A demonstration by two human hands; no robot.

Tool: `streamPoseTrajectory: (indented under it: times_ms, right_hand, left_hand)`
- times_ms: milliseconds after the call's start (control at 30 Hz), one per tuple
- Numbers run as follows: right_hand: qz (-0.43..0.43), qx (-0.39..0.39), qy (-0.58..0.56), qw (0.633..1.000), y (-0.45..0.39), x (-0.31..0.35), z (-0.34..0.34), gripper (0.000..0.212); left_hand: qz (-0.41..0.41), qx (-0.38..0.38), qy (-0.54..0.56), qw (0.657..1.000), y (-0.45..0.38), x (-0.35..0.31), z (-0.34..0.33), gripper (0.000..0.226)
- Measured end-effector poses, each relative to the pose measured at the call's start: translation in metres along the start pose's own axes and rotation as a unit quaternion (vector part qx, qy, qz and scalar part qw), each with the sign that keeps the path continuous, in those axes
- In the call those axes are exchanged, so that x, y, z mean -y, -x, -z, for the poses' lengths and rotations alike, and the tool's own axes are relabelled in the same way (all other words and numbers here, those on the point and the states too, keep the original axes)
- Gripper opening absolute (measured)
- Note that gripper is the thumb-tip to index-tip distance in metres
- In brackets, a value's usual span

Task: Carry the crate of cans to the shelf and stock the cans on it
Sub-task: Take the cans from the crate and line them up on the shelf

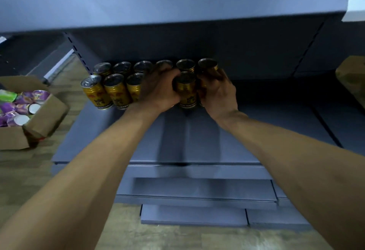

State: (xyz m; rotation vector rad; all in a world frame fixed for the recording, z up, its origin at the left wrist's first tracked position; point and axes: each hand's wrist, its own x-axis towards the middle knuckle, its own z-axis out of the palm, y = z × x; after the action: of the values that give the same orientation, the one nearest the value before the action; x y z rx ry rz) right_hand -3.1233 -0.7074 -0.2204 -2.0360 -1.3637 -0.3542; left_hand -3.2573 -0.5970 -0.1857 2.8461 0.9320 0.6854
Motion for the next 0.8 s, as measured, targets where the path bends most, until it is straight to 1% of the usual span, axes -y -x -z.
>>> streamPoseTrajectory:
  times_ms: [100, 167, 200, 267, 300, 367, 433, 467, 567, 700, 767, 800]
  right_hand:
    - [0.012, 0.005, 0.005, 1.0, 0.0, -0.001, -0.001, 0.039]
    - [0.029, 0.017, -0.012, 0.999, -0.005, -0.004, 0.007, 0.036]
    - [0.044, 0.012, -0.015, 0.999, -0.007, -0.007, 0.012, 0.034]
    - [0.08, -0.03, -0.023, 0.996, -0.01, -0.014, 0.019, 0.029]
    - [0.083, -0.039, -0.04, 0.995, -0.009, -0.017, 0.022, 0.032]
    - [0.055, 0.002, -0.076, 0.996, -0.002, -0.02, 0.029, 0.046]
    - [-0.001, 0.05, -0.092, 0.995, 0.004, -0.024, 0.03, 0.051]
    - [-0.023, 0.059, -0.092, 0.994, 0.006, -0.027, 0.029, 0.052]
    - [-0.047, 0.036, -0.087, 0.994, 0.013, -0.027, 0.018, 0.058]
    - [-0.094, -0.043, -0.118, 0.988, 0.023, -0.017, 0.0, 0.065]
    - [-0.102, -0.05, -0.132, 0.985, 0.026, -0.014, -0.001, 0.071]
    - [-0.111, -0.038, -0.143, 0.983, 0.027, -0.013, -0.001, 0.077]
  left_hand:
    - [0.008, -0.01, -0.02, 1.0, -0.004, -0.01, -0.011, 0.035]
    - [0.022, -0.005, -0.014, 1.0, -0.008, -0.007, -0.01, 0.034]
    - [0.032, 0.009, -0.006, 0.999, -0.01, -0.005, -0.006, 0.036]
    - [0.047, 0.045, 0.004, 0.998, -0.012, 0.001, -0.001, 0.045]
    - [0.048, 0.055, -0.001, 0.997, -0.012, 0.003, 0.0, 0.047]
    - [0.045, 0.061, -0.006, 0.997, -0.012, 0.002, 0.001, 0.047]
    - [0.046, 0.067, 0.01, 0.997, -0.012, -0.001, 0.001, 0.045]
    - [0.048, 0.071, 0.02, 0.996, -0.012, -0.003, 0.002, 0.044]
    - [0.063, 0.073, 0.026, 0.995, -0.01, -0.005, 0.0, 0.043]
    - [0.065, 0.064, 0.018, 0.996, -0.006, -0.008, -0.004, 0.041]
    - [0.068, 0.057, 0.026, 0.996, -0.006, -0.009, -0.003, 0.041]
    - [0.073, 0.053, 0.032, 0.995, -0.005, -0.009, -0.003, 0.041]
